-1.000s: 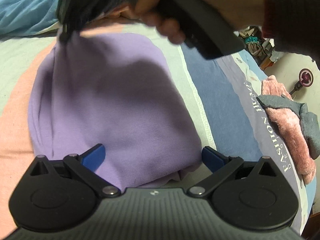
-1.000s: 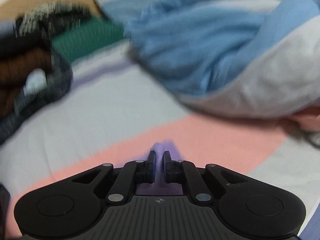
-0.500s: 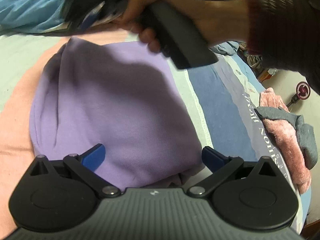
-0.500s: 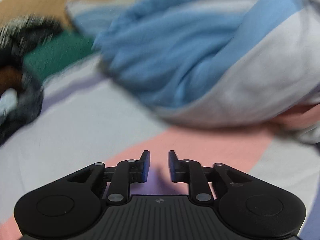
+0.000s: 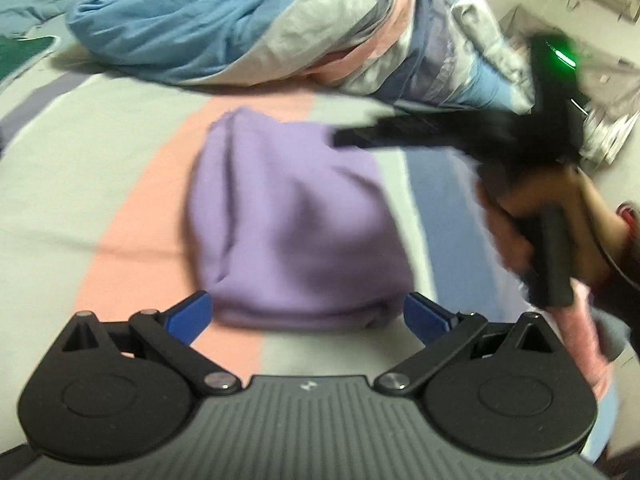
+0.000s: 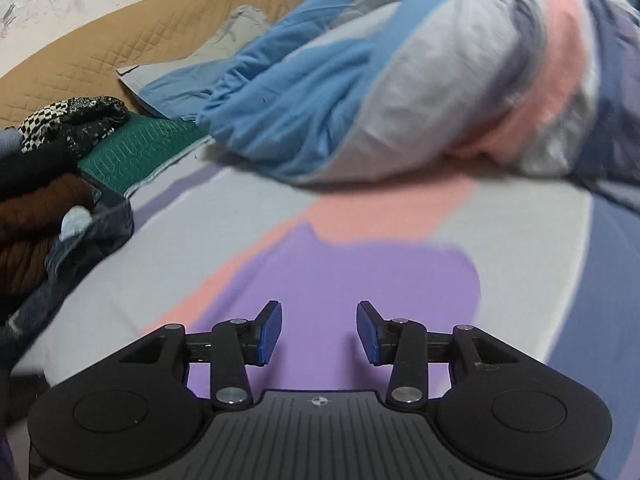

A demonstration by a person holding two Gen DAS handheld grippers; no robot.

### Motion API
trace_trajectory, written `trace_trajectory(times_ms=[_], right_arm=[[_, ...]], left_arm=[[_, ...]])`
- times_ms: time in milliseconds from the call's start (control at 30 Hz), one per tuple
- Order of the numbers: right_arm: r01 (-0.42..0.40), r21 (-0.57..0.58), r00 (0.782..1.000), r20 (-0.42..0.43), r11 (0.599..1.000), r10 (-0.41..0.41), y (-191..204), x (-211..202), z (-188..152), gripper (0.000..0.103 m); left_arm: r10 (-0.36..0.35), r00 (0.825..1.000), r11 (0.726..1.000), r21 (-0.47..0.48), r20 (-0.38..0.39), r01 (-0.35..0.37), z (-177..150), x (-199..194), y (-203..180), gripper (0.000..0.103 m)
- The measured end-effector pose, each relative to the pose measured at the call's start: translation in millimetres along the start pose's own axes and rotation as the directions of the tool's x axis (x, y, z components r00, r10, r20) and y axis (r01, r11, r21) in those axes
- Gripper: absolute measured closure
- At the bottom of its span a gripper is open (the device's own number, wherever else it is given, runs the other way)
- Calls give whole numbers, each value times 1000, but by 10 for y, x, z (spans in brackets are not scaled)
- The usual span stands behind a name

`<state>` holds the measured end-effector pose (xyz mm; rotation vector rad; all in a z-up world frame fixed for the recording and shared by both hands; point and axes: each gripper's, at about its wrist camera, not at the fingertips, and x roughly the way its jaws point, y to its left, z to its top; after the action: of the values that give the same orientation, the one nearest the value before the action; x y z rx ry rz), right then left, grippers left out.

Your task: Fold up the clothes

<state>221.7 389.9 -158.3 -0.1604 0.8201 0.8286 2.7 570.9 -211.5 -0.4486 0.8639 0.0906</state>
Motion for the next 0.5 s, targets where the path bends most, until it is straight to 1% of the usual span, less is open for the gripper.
trace_trajectory(times_ms=[33, 67, 133, 167, 200, 267, 300, 333, 367, 400, 433, 467, 500], right_arm=[[-9, -3, 1000, -1, 1000, 9, 64, -59, -144, 62], [-40, -32, 999, -2, 999, 40, 161, -83, -250, 62], [-99, -89, 995, -11, 991, 98, 355, -126, -463, 59], [-80, -138, 996, -62, 987, 71, 467, -68, -556, 55], [-54, -167, 990, -135, 984, 31, 554, 23, -662, 58], [-67, -155, 987, -157, 986, 43, 571, -10, -762, 59], [-73, -147, 985, -166, 986, 48, 576, -30, -808, 61], [-65, -110, 990, -133, 992, 50, 519, -133, -774, 65], [-59, -73, 994, -101, 996, 51, 461, -236, -740, 65], [-52, -35, 996, -68, 998, 50, 402, -339, -706, 61], [-20, 14, 999, -29, 1000, 20, 308, -441, -684, 59], [13, 55, 1000, -1, 998, -13, 222, -515, -681, 54], [47, 90, 999, 13, 995, -49, 123, -551, -691, 53]], left_arm=[[15, 1000, 1000, -8, -16, -15, -40, -7, 40, 0], [30, 999, 999, -17, -31, -31, -79, -14, 80, 0], [53, 998, 998, -43, -40, -55, -107, -30, 137, 0], [64, 997, 996, -58, -41, -66, -113, -38, 162, 1], [75, 996, 994, -72, -42, -77, -119, -46, 186, 0], [65, 997, 995, -73, -31, -67, -74, -76, 196, 0], [58, 998, 996, -60, -20, -59, -33, -98, 186, 0], [53, 999, 998, -41, -6, -53, 17, -126, 170, 0], [48, 999, 999, -18, 6, -48, 70, -139, 148, 0], [43, 999, 999, 8, 16, -43, 126, -136, 112, 0], [38, 999, 999, 32, 24, -39, 188, -122, 65, 0], [28, 999, 998, 51, 32, -30, 250, -91, 14, 0], [15, 999, 998, 66, 39, -17, 310, -51, -40, 0]])
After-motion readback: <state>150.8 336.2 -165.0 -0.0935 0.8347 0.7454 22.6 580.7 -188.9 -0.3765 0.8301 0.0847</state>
